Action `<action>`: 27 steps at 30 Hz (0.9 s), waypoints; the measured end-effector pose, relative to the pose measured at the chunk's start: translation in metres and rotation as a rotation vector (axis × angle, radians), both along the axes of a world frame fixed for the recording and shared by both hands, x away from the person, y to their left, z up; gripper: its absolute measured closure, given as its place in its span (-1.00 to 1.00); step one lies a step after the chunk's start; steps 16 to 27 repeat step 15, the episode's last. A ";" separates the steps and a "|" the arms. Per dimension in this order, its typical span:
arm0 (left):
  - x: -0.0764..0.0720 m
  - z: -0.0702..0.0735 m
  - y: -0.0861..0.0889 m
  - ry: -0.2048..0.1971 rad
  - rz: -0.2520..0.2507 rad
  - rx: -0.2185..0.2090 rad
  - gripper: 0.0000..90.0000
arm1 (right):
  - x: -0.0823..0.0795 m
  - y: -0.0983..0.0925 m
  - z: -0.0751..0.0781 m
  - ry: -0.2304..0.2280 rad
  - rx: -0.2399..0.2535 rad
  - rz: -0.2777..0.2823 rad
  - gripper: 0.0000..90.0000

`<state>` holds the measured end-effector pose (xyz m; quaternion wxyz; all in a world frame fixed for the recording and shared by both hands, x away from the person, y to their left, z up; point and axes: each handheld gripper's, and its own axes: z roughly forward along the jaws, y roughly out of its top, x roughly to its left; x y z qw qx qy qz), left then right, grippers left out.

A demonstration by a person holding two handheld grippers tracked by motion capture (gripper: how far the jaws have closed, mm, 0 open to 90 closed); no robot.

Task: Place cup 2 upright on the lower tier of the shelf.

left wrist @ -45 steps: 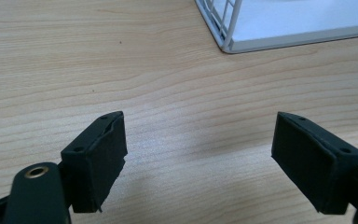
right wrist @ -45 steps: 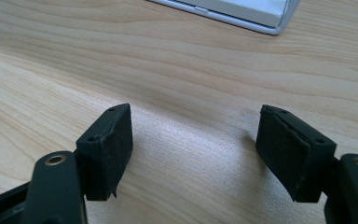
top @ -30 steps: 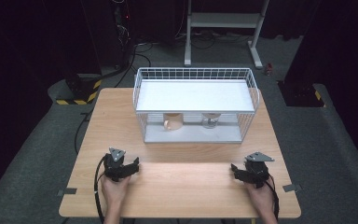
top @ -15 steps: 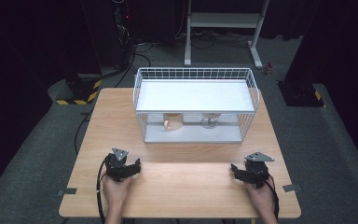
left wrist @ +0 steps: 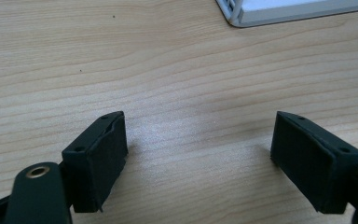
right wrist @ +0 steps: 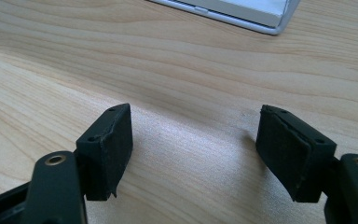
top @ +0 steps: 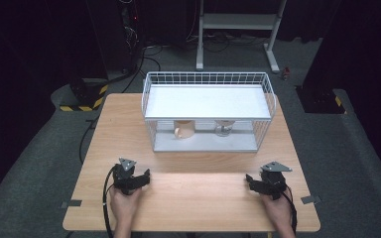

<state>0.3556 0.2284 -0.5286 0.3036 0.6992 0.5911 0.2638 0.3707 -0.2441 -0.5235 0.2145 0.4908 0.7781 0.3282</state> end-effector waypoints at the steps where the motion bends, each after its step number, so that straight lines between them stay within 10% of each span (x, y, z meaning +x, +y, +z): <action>1: 0.000 0.000 0.000 0.000 0.000 0.000 -0.58 | 0.000 0.000 0.000 0.000 0.000 0.000 -0.40; 27: 0.000 0.000 0.000 0.001 0.000 -0.001 -0.58 | 0.000 0.000 0.000 0.001 0.001 0.000 -0.40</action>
